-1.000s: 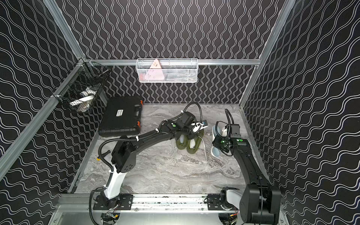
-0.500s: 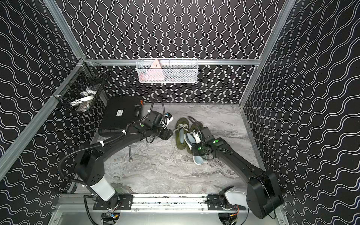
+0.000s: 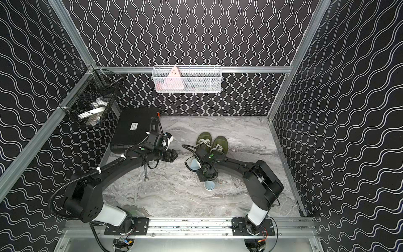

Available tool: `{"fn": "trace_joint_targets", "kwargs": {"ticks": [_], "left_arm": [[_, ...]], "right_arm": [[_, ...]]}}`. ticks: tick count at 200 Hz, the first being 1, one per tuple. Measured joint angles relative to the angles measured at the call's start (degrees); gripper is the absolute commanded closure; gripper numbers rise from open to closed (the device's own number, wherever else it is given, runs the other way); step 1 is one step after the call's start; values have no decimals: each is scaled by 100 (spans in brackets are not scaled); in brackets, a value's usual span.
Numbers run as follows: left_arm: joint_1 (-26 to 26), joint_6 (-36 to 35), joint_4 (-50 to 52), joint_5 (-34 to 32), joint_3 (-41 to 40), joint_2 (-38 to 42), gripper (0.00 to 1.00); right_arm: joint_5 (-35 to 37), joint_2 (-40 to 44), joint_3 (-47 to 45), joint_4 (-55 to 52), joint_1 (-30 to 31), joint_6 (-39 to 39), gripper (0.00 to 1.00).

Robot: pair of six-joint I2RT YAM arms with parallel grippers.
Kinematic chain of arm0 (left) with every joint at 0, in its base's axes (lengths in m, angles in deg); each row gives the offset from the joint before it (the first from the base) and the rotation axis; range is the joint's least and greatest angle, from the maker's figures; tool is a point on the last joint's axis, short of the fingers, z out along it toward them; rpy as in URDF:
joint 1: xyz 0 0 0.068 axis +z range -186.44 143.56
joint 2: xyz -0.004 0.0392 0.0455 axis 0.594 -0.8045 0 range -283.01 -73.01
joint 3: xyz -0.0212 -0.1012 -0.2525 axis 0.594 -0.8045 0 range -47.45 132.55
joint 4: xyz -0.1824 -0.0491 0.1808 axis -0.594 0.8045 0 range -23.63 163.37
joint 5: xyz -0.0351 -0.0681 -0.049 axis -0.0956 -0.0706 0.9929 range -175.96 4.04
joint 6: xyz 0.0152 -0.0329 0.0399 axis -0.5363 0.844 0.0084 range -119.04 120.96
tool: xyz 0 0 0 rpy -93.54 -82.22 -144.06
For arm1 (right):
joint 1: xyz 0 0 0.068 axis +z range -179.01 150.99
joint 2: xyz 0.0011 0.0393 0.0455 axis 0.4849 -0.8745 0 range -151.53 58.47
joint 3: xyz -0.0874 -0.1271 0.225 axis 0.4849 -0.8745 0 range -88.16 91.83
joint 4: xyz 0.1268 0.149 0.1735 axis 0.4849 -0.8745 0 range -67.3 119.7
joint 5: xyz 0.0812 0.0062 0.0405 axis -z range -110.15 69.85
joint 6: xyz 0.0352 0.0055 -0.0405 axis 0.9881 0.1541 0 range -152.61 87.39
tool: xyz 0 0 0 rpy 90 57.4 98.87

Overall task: Insert the insole into the shoe
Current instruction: Place the insole at the center of the board.

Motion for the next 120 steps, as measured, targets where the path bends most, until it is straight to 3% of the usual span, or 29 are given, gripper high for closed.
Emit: {"fn": "trace_joint_targets", "kwargs": {"ticks": [67, 78, 102, 120], "left_arm": [[2, 164, -236, 68, -304, 26, 35], [4, 208, -269, 28, -424, 90, 35], [7, 306, -321, -46, -483, 160, 35], [7, 308, -319, -50, -437, 103, 35]], "right_arm": [[107, -116, 24, 15, 494, 2, 71], [125, -155, -15, 35, 494, 7, 64], [208, -166, 7, 37, 490, 9, 35], [260, -87, 96, -22, 492, 9, 28]]}}
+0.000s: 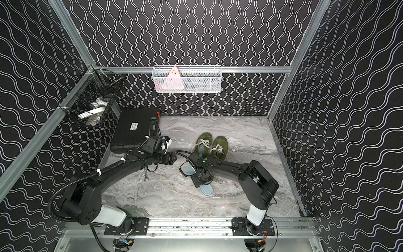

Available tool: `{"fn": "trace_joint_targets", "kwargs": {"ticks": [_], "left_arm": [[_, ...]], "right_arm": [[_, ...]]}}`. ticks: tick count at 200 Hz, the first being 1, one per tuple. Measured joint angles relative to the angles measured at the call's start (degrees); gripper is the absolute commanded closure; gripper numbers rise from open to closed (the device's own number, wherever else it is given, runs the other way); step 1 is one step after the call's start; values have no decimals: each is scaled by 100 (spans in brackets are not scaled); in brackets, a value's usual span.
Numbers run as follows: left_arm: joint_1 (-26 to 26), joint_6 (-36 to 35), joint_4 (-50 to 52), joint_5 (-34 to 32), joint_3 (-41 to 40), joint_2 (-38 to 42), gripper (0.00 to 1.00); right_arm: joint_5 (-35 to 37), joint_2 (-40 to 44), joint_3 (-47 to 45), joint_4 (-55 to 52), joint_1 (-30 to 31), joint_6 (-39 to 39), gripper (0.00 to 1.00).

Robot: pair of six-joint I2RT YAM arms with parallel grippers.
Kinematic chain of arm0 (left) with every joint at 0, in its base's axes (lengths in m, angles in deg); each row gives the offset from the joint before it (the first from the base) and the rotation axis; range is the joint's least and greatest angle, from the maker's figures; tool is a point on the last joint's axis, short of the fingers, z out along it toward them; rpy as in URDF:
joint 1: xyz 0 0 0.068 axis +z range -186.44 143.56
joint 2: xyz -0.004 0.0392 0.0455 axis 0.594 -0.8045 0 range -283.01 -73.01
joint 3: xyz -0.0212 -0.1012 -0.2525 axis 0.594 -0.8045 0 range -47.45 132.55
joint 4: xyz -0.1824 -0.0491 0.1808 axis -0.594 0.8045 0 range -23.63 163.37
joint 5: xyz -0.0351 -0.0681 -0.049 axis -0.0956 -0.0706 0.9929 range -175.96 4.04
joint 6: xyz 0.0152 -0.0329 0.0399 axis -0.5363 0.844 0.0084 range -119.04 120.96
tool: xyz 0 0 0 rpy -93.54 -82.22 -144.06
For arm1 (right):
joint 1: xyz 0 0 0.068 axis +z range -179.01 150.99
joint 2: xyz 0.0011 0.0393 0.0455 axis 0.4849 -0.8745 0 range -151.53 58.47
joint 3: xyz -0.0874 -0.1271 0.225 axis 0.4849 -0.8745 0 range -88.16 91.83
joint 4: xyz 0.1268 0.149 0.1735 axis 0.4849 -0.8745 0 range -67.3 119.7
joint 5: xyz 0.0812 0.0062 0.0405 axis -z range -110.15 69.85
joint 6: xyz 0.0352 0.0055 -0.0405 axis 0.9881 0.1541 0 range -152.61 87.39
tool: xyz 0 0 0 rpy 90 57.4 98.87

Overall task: Insert the insole into the shoe
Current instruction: Place the insole at the center of the board, then adjust the shoe at the center of the board.

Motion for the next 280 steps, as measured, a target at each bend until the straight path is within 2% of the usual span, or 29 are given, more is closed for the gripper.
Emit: {"fn": "trace_joint_targets", "kwargs": {"ticks": [35, 63, 80, 99, 118, 143, 160, 201, 280], "left_arm": [[0, 0, 9, 0, 39, -22, 34], [-20, 11, -7, 66, 160, -111, 32], [-155, 42, -31, 68, 205, -195, 32], [-450, 61, -59, 74, 402, -402, 32], [-802, 118, -94, 17, 699, -673, 32], [-1121, 129, -98, -17, 1130, -1045, 32], [-1178, 151, -101, -63, 1316, -1189, 32], [-1255, 166, -98, -83, 1519, -1316, 32], [-1276, 168, -94, -107, 1519, -1335, 32]], "right_arm": [[144, 667, 70, -170, 2, 44, 22], [409, 1152, 151, -402, -98, 46, 25], [636, 1344, 170, -509, -463, 46, 31], [793, 1401, 205, -553, -1191, 114, 36], [918, 1333, 374, -588, -1891, 262, 36], [846, 1060, 393, -448, -2258, 391, 37], [800, 752, 409, -341, -2350, 448, 39], [695, 74, 619, 48, -2621, 439, 57], [608, -704, 1099, 345, -2658, 122, 63]]}}
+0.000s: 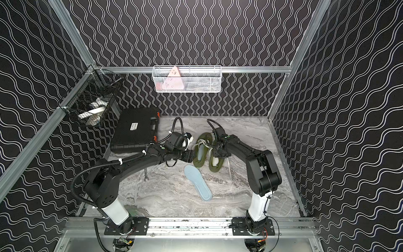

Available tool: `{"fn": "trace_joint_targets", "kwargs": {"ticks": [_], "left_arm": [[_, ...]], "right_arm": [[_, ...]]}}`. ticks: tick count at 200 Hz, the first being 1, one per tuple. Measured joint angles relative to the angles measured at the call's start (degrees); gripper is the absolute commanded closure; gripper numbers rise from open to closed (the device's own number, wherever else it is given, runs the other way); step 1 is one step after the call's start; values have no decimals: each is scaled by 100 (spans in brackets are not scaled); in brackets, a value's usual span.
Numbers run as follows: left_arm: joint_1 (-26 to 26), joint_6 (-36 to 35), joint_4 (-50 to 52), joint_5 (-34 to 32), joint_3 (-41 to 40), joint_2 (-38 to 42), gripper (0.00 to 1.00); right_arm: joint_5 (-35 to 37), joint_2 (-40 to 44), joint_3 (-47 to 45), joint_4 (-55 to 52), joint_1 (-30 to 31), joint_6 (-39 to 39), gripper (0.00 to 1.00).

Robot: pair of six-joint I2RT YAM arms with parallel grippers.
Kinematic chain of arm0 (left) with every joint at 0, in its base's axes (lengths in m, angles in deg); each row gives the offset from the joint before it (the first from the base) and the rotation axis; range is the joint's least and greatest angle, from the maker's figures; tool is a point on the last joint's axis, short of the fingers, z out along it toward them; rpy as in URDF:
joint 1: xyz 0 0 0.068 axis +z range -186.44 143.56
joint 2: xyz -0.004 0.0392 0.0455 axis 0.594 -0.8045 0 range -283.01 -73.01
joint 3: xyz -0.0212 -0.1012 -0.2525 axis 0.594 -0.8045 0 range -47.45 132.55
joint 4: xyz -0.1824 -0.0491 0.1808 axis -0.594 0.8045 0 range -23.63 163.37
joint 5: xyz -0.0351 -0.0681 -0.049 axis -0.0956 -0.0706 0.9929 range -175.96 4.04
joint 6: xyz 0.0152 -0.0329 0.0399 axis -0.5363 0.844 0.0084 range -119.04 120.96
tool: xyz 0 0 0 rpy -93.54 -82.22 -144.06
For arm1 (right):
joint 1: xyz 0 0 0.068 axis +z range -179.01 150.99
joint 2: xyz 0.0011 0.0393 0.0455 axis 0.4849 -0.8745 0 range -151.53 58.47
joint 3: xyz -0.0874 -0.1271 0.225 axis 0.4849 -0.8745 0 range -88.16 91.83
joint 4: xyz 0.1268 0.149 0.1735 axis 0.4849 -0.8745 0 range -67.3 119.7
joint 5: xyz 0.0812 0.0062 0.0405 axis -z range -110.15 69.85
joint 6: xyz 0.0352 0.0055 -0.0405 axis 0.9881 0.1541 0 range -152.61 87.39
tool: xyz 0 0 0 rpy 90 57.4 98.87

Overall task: Insert the insole into the shoe
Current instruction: Adjust the shoe at the center of the board.

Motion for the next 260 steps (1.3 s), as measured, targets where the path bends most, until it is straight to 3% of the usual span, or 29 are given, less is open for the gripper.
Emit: {"fn": "trace_joint_targets", "kwargs": {"ticks": [60, 113, 151, 183, 260], "left_arm": [[-15, 2, 0, 2, -2, -35, 32], [-57, 9, 2, 4, 7, -39, 32], [-199, 24, 4, 2, 142, -136, 32], [-376, 48, 2, 4, 267, -243, 32], [-1016, 105, 2, -177, 914, -935, 32]], "right_arm": [[-149, -201, 101, 133, -2, -105, 63], [11, -208, 74, 103, 0, -98, 100], [11, 616, -122, -20, 35, -15, 100], [-420, 1200, -623, -111, 31, 181, 100], [-734, 1856, -1478, -79, -17, 459, 100]]}}
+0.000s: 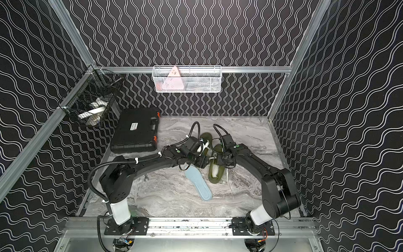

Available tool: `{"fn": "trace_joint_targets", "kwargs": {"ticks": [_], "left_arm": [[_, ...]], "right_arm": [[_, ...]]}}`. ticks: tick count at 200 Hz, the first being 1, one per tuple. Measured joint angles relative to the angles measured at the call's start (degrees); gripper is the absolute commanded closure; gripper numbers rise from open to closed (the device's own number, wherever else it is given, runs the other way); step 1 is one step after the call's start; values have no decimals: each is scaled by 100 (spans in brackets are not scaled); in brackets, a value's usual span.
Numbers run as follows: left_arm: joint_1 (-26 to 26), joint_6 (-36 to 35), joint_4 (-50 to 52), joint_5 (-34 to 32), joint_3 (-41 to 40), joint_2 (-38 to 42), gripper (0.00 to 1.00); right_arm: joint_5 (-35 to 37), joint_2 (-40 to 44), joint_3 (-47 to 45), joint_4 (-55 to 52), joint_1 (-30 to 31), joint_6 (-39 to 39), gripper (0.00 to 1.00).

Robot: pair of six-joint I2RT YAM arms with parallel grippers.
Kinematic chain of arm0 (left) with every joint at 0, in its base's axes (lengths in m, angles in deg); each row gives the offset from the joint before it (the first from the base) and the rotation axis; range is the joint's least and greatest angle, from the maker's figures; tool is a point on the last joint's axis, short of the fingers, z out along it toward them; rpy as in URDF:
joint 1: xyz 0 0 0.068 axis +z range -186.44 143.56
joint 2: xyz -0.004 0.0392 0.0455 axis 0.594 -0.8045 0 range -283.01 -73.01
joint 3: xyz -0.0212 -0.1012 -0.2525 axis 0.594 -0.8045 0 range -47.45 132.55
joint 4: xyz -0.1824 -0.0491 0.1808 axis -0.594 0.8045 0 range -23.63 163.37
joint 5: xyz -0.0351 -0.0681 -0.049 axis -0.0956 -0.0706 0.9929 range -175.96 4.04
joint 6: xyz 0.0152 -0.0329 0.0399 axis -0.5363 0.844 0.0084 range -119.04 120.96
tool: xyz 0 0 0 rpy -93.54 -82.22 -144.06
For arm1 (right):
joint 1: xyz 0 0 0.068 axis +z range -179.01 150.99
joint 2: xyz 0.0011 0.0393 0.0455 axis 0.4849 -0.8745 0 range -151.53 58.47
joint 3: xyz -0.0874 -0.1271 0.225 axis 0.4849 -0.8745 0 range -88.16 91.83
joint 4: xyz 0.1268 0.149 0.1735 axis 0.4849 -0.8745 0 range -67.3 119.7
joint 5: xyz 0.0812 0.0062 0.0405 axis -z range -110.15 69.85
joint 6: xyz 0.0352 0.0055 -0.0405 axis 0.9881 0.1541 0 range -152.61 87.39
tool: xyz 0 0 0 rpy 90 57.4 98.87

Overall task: Insert the insole into the shoe
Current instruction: Adjust the shoe at the center of the board.

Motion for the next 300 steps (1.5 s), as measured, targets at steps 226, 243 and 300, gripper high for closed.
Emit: {"fn": "trace_joint_targets", "kwargs": {"ticks": [226, 243, 300], "left_arm": [[15, 354, -636, 619, 461, -802, 100], [28, 426, -715, 723, 433, -802, 100], [179, 621, -1064, 1233, 367, -863, 100]], "right_arm": [[597, 236, -13, -774, -361, 146, 81], [782, 155, 98, -966, -358, 107, 66], [1091, 940, 122, -1064, -63, -573, 64]]}}
